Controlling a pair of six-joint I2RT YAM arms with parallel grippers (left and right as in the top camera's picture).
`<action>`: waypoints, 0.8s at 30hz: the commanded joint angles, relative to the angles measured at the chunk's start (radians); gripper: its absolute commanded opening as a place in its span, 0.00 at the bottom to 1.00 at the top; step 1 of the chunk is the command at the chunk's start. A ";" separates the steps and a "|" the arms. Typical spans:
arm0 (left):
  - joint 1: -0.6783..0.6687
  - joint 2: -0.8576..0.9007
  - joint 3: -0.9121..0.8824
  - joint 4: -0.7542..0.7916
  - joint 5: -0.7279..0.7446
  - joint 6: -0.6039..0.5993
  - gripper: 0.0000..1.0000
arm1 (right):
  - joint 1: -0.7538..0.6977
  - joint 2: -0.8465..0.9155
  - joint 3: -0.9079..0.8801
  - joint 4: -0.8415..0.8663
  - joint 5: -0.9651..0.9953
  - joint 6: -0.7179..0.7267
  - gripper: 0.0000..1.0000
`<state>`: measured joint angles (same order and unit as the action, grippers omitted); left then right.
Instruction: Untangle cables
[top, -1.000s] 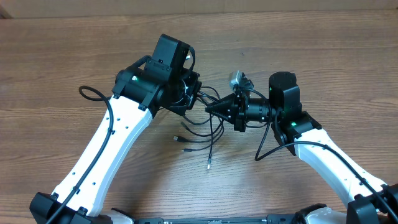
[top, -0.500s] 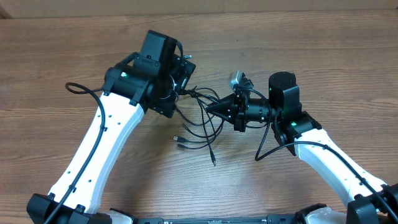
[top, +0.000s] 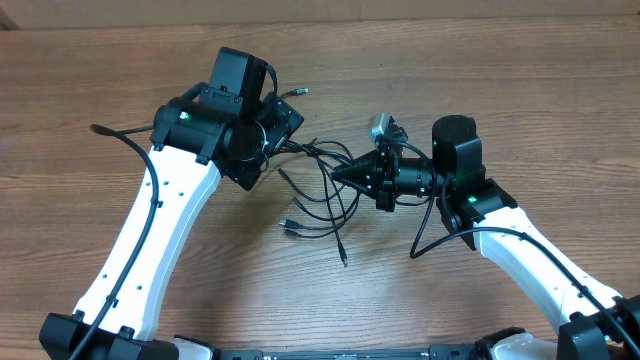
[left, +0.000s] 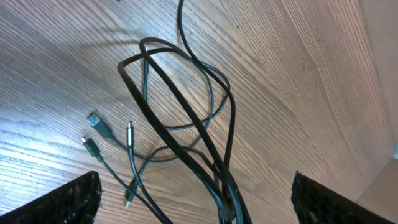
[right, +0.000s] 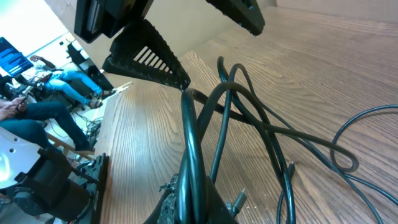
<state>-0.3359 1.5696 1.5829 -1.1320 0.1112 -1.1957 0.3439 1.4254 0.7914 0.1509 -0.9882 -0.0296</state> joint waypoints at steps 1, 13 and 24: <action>0.002 -0.012 0.023 0.002 -0.016 0.048 1.00 | 0.003 -0.001 0.006 0.021 -0.033 0.002 0.04; 0.002 -0.011 0.023 0.010 -0.044 0.048 1.00 | 0.003 -0.001 0.006 0.140 -0.209 0.002 0.04; 0.002 -0.006 0.023 0.010 -0.044 0.048 0.93 | 0.003 -0.001 0.006 0.155 -0.245 0.002 0.04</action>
<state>-0.3359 1.5696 1.5829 -1.1255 0.0875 -1.1709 0.3439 1.4254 0.7914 0.2955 -1.2026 -0.0261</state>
